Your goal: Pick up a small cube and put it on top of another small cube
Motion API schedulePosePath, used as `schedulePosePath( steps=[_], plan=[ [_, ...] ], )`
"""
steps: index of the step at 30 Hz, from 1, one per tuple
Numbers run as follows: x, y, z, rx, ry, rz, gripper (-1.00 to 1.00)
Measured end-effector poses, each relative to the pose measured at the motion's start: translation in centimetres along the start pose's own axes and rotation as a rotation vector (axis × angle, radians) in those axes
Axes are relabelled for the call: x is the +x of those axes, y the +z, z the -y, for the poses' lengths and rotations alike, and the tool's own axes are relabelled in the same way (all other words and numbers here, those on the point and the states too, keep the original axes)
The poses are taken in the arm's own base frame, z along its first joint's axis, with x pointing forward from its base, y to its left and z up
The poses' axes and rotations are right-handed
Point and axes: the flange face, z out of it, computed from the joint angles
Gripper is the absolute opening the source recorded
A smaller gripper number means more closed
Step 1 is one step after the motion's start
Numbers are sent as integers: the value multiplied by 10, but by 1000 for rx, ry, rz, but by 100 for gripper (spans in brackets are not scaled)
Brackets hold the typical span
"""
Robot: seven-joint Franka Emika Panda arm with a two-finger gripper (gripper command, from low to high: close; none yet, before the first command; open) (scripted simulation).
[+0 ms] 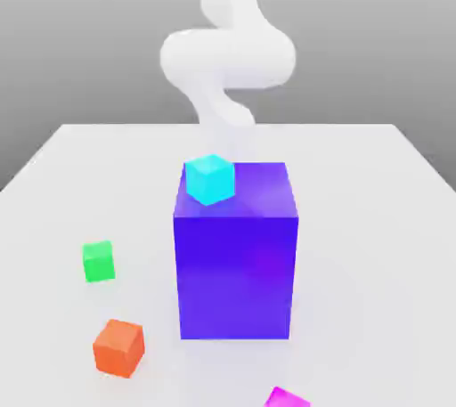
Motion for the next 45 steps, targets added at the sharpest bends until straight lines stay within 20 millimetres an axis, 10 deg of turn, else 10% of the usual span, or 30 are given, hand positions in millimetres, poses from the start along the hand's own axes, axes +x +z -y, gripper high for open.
schedulePosePath(
  steps=[11, 27, 34, 35, 45],
  plan=[
    [-27, 199, -4, -43, -301, 325, 0],
    [-157, 427, -80, -179, -781, 662, 0],
    [-210, 500, -132, -230, -921, 726, 0],
    [-217, 509, -139, -230, -921, 727, -100],
    [-201, 484, -123, -231, -922, 729, -100]
  ],
)
